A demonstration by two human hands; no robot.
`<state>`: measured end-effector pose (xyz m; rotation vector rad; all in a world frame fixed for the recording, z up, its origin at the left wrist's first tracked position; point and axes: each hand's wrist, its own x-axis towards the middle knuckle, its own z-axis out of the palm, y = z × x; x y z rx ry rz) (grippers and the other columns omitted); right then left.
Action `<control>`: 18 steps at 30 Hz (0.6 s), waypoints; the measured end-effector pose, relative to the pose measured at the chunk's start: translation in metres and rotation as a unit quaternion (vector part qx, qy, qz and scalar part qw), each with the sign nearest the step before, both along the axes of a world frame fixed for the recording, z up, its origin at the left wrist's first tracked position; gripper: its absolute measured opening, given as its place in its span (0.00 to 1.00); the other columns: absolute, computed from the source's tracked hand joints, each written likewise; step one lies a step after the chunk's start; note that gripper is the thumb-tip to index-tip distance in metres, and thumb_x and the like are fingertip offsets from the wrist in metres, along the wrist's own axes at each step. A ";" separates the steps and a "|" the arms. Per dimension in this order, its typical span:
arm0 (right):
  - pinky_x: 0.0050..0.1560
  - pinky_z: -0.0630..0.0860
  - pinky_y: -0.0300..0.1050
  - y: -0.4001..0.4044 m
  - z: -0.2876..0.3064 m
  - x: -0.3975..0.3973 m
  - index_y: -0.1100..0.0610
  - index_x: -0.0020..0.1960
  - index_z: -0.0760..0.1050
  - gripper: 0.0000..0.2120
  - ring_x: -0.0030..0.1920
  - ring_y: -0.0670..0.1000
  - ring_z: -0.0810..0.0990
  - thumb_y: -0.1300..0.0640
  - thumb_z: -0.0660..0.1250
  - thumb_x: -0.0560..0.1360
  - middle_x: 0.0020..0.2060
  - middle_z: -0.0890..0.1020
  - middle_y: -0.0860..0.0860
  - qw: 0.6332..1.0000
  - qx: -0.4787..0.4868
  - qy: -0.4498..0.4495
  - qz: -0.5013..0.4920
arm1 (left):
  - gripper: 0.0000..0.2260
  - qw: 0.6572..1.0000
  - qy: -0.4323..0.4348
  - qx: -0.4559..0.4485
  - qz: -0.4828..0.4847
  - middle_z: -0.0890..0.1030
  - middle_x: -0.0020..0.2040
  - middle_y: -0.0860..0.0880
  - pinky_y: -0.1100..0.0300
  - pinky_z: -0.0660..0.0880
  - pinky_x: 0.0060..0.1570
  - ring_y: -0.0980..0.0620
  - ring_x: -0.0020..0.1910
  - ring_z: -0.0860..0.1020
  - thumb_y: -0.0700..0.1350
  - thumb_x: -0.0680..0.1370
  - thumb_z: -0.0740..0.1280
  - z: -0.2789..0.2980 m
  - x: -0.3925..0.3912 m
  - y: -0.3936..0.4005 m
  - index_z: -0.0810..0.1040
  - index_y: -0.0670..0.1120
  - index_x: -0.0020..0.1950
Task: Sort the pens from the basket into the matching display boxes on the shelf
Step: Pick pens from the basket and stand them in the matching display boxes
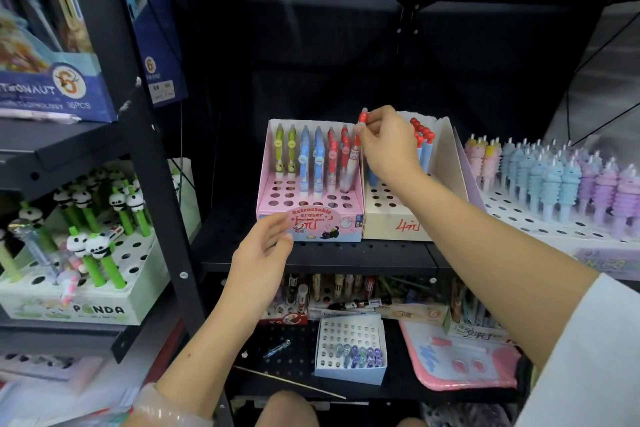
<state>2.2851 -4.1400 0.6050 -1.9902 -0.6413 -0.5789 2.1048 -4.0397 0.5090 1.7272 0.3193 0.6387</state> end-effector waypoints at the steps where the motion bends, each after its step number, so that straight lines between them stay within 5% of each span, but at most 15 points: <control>1: 0.41 0.72 0.40 0.000 0.001 0.000 0.61 0.55 0.73 0.09 0.37 0.44 0.74 0.56 0.63 0.78 0.38 0.75 0.47 1.000 0.001 0.006 -0.002 | 0.12 1.000 0.002 0.004 -0.005 0.76 0.56 0.61 0.75 0.66 0.49 0.71 0.54 0.72 0.41 0.79 0.60 0.001 -0.001 0.000 0.72 0.56 0.59; 7: 0.43 0.73 0.44 0.005 -0.020 -0.001 0.62 0.53 0.74 0.09 0.41 0.52 0.77 0.57 0.63 0.78 0.42 0.80 0.57 0.990 -0.130 0.055 0.008 | 0.13 1.000 0.003 0.019 -0.011 0.76 0.55 0.64 0.79 0.67 0.47 0.72 0.54 0.71 0.41 0.79 0.60 0.004 -0.008 0.003 0.71 0.60 0.56; 12: 0.46 0.74 0.45 0.009 -0.020 0.000 0.64 0.53 0.74 0.11 0.44 0.55 0.77 0.56 0.63 0.78 0.46 0.78 0.60 0.989 -0.130 0.067 -0.009 | 0.13 1.000 0.012 0.027 -0.010 0.76 0.56 0.61 0.81 0.66 0.47 0.71 0.54 0.71 0.40 0.79 0.60 0.004 -0.015 0.006 0.71 0.56 0.60; 18: 0.39 0.71 0.38 -0.010 -0.023 -0.036 0.58 0.68 0.65 0.21 0.46 0.48 0.77 0.55 0.64 0.77 0.48 0.77 0.50 0.990 -0.067 0.102 0.064 | 0.15 0.998 0.023 0.047 -0.030 0.75 0.60 0.59 0.77 0.66 0.50 0.71 0.55 0.70 0.41 0.80 0.60 0.006 -0.016 -0.007 0.71 0.53 0.65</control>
